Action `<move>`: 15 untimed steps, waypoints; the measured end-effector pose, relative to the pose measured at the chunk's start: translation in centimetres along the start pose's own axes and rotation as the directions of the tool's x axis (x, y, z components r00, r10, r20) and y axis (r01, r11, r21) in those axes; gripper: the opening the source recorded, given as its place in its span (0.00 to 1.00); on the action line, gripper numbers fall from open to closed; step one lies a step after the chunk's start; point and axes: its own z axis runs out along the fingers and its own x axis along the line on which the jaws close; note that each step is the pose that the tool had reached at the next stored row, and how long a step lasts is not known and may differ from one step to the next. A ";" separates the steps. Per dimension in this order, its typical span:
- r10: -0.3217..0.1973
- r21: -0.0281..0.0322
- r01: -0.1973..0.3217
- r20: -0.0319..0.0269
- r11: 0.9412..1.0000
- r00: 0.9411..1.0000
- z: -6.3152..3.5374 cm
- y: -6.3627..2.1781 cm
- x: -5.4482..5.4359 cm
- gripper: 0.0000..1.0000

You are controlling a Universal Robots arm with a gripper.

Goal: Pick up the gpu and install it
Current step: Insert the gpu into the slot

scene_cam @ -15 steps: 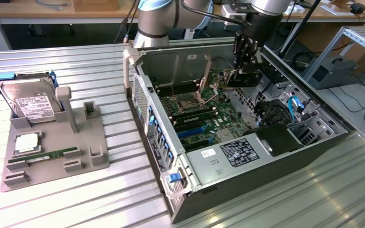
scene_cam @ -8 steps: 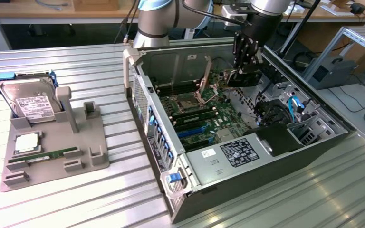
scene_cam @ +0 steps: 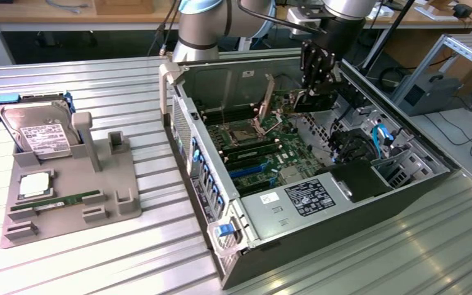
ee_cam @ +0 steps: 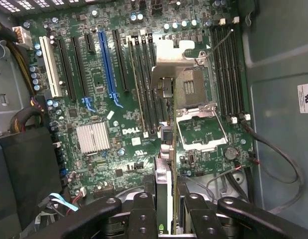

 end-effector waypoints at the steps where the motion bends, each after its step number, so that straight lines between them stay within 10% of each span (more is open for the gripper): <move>1: -0.005 0.000 0.005 0.000 1.000 1.000 0.00 0.00 0.0 0.27; 15: -0.100 -0.003 0.100 0.004 0.995 0.995 0.00 0.00 0.0 0.27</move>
